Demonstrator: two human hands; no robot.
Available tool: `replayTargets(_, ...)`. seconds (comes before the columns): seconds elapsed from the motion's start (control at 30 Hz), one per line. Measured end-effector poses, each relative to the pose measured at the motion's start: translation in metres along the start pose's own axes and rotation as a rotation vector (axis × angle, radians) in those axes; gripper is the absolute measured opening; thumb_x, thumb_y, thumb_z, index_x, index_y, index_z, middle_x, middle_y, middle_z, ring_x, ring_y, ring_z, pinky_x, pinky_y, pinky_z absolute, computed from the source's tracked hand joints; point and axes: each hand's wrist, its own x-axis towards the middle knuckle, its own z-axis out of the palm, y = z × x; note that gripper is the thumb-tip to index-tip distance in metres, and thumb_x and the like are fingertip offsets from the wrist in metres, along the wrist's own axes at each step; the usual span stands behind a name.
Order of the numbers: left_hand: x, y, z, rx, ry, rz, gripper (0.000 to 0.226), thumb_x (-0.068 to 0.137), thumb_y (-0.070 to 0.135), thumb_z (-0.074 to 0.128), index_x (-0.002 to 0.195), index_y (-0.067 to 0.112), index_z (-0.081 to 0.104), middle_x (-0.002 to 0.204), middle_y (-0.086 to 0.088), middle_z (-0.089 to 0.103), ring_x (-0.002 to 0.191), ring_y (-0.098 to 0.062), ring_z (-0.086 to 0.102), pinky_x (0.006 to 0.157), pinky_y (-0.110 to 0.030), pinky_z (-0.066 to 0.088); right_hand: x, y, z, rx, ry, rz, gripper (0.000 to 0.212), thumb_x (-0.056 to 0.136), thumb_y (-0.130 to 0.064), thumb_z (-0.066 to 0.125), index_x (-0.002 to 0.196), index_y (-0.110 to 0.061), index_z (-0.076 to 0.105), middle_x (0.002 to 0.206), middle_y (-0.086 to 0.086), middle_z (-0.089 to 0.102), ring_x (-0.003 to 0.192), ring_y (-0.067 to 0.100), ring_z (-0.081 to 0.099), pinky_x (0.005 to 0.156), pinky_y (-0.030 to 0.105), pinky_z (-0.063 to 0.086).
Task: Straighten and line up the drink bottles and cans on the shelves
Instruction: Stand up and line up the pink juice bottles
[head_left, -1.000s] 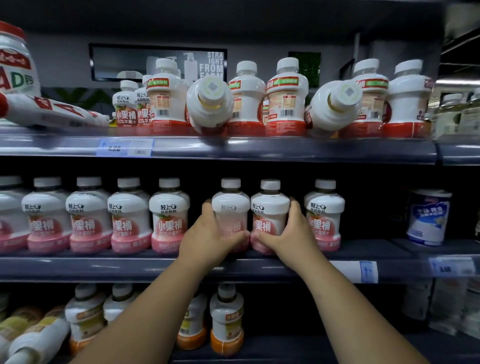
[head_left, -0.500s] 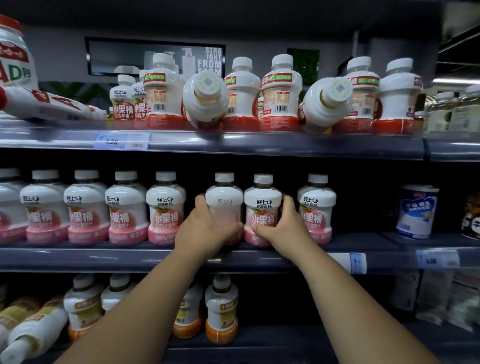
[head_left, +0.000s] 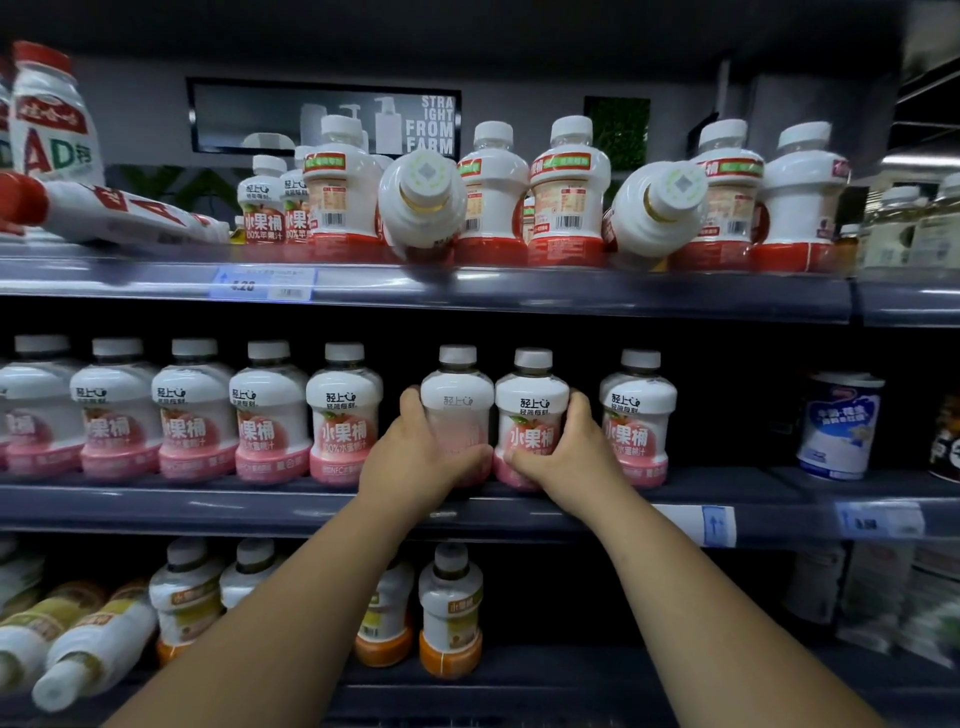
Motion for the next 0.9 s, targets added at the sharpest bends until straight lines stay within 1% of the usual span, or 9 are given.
replayTargets(0.1, -0.003, 0.002, -0.004, -0.028, -0.006, -0.001, 0.09, 0.062, 0.068, 0.076, 0.126, 0.024, 0.031, 0.115, -0.002, 0.064, 0.103, -0.026, 0.064, 0.079, -0.042, 0.053, 0.0, 0.001, -0.001, 0.011, 0.0, 0.004, 0.09, 0.067, -0.044, 0.083, 0.139, -0.024, 0.031, 0.127, -0.001, 0.06, 0.109, 0.019, 0.058, 0.084, 0.03, 0.043)
replayTargets(0.17, -0.006, -0.001, -0.009, -0.054, 0.019, -0.01, 0.098, 0.063, 0.064, 0.078, 0.136, 0.021, 0.029, 0.126, -0.005, 0.061, 0.113, -0.026, 0.06, 0.087, -0.041, 0.052, 0.0, 0.0, -0.001, 0.006, -0.005, 0.003, 0.09, 0.069, -0.044, 0.082, 0.14, -0.023, 0.031, 0.124, -0.001, 0.061, 0.104, 0.018, 0.058, 0.082, 0.029, 0.042)
replayTargets(0.23, -0.013, -0.004, -0.015, -0.067, 0.034, -0.006, 0.103, 0.07, 0.057, 0.079, 0.147, 0.018, 0.023, 0.14, -0.007, 0.051, 0.127, -0.025, 0.05, 0.097, -0.037, 0.045, -0.001, -0.002, 0.0, -0.012, -0.007, -0.002, 0.085, 0.069, -0.046, 0.082, 0.135, -0.025, 0.033, 0.121, -0.002, 0.063, 0.102, 0.019, 0.059, 0.082, 0.031, 0.045)
replayTargets(0.27, -0.017, -0.005, -0.018, -0.06, 0.027, 0.007, 0.102, 0.073, 0.054, 0.078, 0.15, 0.018, 0.021, 0.144, -0.007, 0.048, 0.13, -0.025, 0.047, 0.097, -0.035, 0.042, -0.002, -0.003, 0.001, -0.022, -0.005, -0.003, 0.083, 0.068, -0.047, 0.081, 0.133, -0.026, 0.034, 0.12, -0.002, 0.063, 0.102, 0.02, 0.061, 0.082, 0.032, 0.047)
replayTargets(0.33, -0.024, -0.01, -0.023, -0.047, 0.008, 0.045, 0.094, 0.077, 0.05, 0.076, 0.149, 0.018, 0.025, 0.141, -0.006, 0.05, 0.128, -0.023, 0.049, 0.094, -0.032, 0.043, -0.004, -0.007, 0.003, -0.036, -0.01, -0.003, 0.083, 0.068, -0.048, 0.081, 0.132, -0.027, 0.034, 0.119, -0.002, 0.063, 0.102, 0.021, 0.061, 0.082, 0.033, 0.047)
replayTargets(0.47, -0.034, -0.026, -0.038, 0.006, 0.021, 0.115, 0.073, 0.083, 0.045, 0.07, 0.144, 0.025, 0.036, 0.133, 0.001, 0.054, 0.119, -0.017, 0.054, 0.094, -0.034, 0.049, -0.006, -0.017, 0.006, -0.08, -0.035, -0.011, 0.082, 0.07, -0.046, 0.082, 0.133, -0.024, 0.034, 0.118, -0.002, 0.062, 0.096, 0.019, 0.059, 0.079, 0.031, 0.045)
replayTargets(0.57, -0.037, -0.034, -0.051, 0.077, 0.059, 0.184, 0.063, 0.086, 0.042, 0.066, 0.142, 0.027, 0.041, 0.129, 0.005, 0.055, 0.113, -0.014, 0.056, 0.087, -0.033, 0.052, -0.006, -0.028, 0.013, -0.127, -0.048, 0.0, 0.082, 0.07, -0.049, 0.081, 0.133, -0.023, 0.036, 0.121, 0.0, 0.063, 0.102, 0.022, 0.062, 0.084, 0.034, 0.049)
replayTargets(0.73, -0.037, -0.038, -0.061, 0.085, 0.034, 0.239, 0.058, 0.088, 0.041, 0.063, 0.141, 0.03, 0.044, 0.132, 0.007, 0.053, 0.112, -0.012, 0.055, 0.084, -0.031, 0.051, -0.012, -0.041, 0.027, -0.213, -0.027, 0.039, 0.084, 0.071, -0.053, 0.075, 0.136, -0.022, 0.033, 0.122, 0.005, 0.063, 0.104, 0.027, 0.063, 0.086, 0.04, 0.052)
replayTargets(0.9, -0.039, -0.038, -0.059, 0.065, -0.026, 0.304, 0.054, 0.089, 0.041, 0.062, 0.139, 0.027, 0.047, 0.133, 0.005, 0.051, 0.113, -0.013, 0.053, 0.088, -0.03, 0.05, -0.03, -0.041, 0.023, -0.095, -0.041, 0.022, 0.095, 0.068, -0.048, 0.08, 0.145, -0.029, 0.028, 0.134, 0.0, 0.059, 0.111, 0.019, 0.06, 0.09, 0.034, 0.048)
